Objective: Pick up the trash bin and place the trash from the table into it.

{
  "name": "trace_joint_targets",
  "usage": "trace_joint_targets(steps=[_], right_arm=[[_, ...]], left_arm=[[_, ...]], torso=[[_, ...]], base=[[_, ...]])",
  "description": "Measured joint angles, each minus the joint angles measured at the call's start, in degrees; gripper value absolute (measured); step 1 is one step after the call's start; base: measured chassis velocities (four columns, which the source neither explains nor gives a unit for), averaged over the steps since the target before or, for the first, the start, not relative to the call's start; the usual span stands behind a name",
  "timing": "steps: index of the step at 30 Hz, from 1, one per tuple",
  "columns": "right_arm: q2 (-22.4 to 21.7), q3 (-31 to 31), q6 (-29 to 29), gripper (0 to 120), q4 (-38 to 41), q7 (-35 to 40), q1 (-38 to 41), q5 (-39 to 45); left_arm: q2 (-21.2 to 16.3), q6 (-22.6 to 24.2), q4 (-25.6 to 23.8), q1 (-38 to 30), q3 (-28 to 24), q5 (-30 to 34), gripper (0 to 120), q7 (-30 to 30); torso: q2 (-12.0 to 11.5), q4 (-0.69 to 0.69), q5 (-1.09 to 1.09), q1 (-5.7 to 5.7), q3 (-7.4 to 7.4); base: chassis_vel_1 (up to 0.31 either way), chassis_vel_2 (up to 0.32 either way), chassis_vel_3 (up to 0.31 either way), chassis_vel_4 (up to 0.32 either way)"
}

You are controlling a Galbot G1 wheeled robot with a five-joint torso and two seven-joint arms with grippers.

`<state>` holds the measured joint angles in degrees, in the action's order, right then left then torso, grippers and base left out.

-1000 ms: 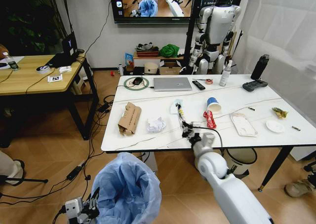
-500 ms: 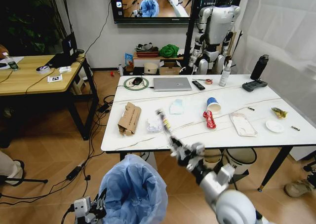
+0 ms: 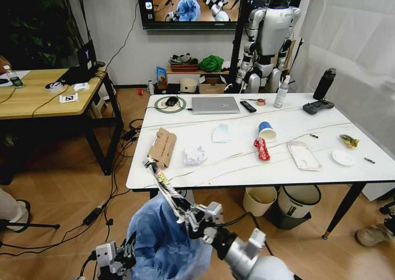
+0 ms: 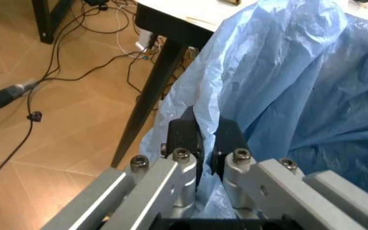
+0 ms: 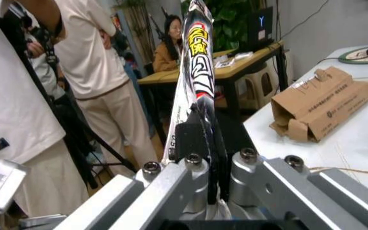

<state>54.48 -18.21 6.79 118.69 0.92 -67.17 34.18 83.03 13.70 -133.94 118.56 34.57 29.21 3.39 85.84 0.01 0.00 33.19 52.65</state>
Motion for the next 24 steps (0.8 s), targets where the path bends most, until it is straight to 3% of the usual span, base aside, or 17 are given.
trace_joint_targets(steps=[19, 24], right_arm=[[-0.3, -1.0, 1.4, 0, -1.2, -0.6, -4.4, -4.4], [-0.3, -0.4, 0.6, 14, -1.3, -0.8, -6.0, -5.3]], left_arm=[[0.3, 0.1, 0.0, -0.6, 1.2, 0.3, 0, 0.6], [0.2, 0.2, -0.1, -0.5, 1.2, 0.4, 0, 0.6]], torso=[[0.0, -0.01, 0.00, 0.00, 0.00], [0.0, -0.01, 0.00, 0.00, 0.00]], base=[[0.000, 0.000, 0.000, 0.000], [0.000, 0.000, 0.000, 0.000]])
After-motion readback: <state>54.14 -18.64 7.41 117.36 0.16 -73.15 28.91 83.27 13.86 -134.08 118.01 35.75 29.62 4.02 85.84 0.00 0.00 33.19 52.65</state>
